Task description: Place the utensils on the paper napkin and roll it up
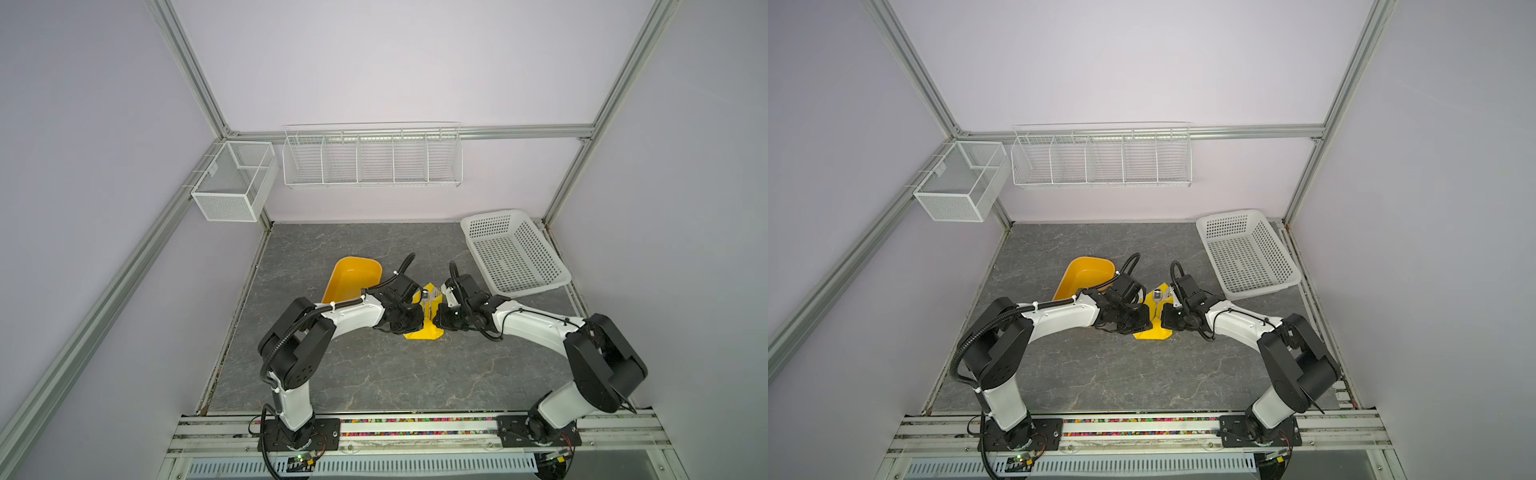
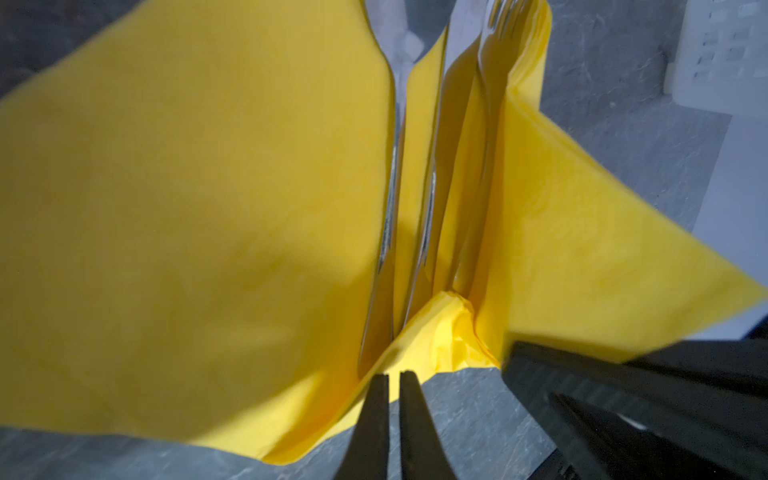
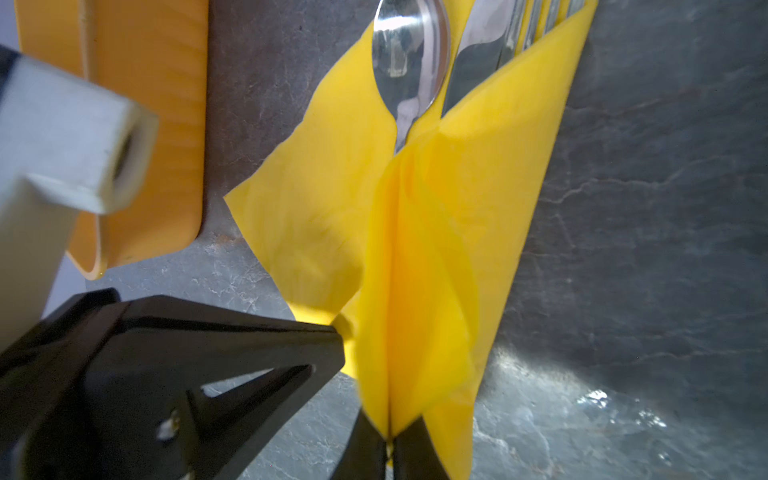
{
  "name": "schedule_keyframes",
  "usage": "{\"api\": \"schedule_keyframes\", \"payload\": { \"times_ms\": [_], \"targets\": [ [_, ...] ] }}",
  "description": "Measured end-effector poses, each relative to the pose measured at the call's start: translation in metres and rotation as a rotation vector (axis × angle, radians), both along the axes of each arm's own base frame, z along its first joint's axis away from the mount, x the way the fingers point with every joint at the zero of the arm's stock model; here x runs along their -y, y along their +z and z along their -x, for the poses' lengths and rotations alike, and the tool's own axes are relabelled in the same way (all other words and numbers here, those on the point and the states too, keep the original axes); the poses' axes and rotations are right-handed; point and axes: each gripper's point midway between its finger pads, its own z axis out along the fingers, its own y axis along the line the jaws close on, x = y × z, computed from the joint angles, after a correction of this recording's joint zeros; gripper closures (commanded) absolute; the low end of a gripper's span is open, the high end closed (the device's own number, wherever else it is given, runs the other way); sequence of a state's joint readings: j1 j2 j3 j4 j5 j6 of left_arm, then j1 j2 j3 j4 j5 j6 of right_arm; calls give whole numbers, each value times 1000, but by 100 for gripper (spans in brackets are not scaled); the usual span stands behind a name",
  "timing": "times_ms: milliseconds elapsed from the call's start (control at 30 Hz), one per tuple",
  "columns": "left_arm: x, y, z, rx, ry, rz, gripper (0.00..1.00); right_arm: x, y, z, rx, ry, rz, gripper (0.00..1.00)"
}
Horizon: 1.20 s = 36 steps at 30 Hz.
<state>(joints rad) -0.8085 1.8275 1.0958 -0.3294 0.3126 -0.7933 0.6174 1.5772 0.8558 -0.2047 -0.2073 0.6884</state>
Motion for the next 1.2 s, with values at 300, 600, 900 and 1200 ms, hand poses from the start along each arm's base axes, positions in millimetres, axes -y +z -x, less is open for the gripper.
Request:
{"api": "schedule_keyframes", "payload": {
  "times_ms": [300, 600, 900, 1200],
  "targets": [
    [-5, -16, 0, -28, 9, -32, 91, -9, 0, -1, -9, -6, -36, 90],
    [-5, -15, -2, -25, 12, -30, 91, -29, 3, -6, -10, 11, -78, 81],
    [-8, -13, -5, -20, 31, -36, 91, -35, 4, -8, -9, 13, -102, 69],
    [-22, 27, -21, 43, 106, 24, 82, -33, -5, 1, -29, 26, -111, 69]
  ]
}}
